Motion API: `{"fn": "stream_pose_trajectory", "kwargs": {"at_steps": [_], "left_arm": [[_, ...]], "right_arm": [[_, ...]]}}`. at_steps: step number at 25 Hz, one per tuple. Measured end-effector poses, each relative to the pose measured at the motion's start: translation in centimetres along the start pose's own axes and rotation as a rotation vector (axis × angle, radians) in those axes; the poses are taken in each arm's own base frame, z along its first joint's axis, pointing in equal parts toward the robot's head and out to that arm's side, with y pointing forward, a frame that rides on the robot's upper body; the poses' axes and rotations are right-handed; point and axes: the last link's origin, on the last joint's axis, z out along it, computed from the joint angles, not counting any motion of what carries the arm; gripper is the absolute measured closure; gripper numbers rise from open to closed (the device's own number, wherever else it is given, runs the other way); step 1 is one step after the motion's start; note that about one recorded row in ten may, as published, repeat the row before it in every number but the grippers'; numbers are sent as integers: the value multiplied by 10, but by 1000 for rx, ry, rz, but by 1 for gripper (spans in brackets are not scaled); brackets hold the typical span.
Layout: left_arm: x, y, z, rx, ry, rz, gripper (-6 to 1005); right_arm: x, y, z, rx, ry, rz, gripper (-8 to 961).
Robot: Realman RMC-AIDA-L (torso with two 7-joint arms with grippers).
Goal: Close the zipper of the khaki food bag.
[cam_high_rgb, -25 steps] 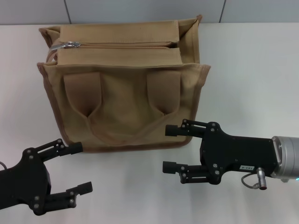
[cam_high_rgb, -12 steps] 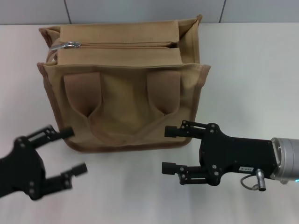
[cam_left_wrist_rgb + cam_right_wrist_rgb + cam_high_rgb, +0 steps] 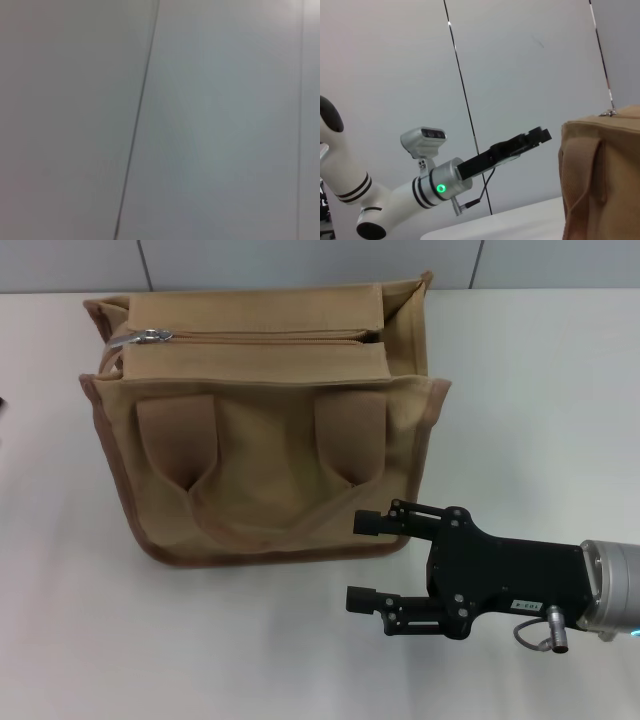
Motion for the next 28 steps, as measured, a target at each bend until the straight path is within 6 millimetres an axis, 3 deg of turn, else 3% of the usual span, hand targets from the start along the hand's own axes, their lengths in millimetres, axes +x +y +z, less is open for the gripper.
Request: {"fn": "stream_pose_trajectory", "kwargs": {"at_steps": [11,16,28], "left_arm": [[-10,14,45,-257,-137,15,269],[-7,15,60,-276,-114,21,279],[-8,23,71,-338,-117,31,301]], "right_arm": [[3,2,0,14,-15,-17,166],[3,2,1,15,-15,-17,166],[0,0,1,24,-26,-21,166]]}}
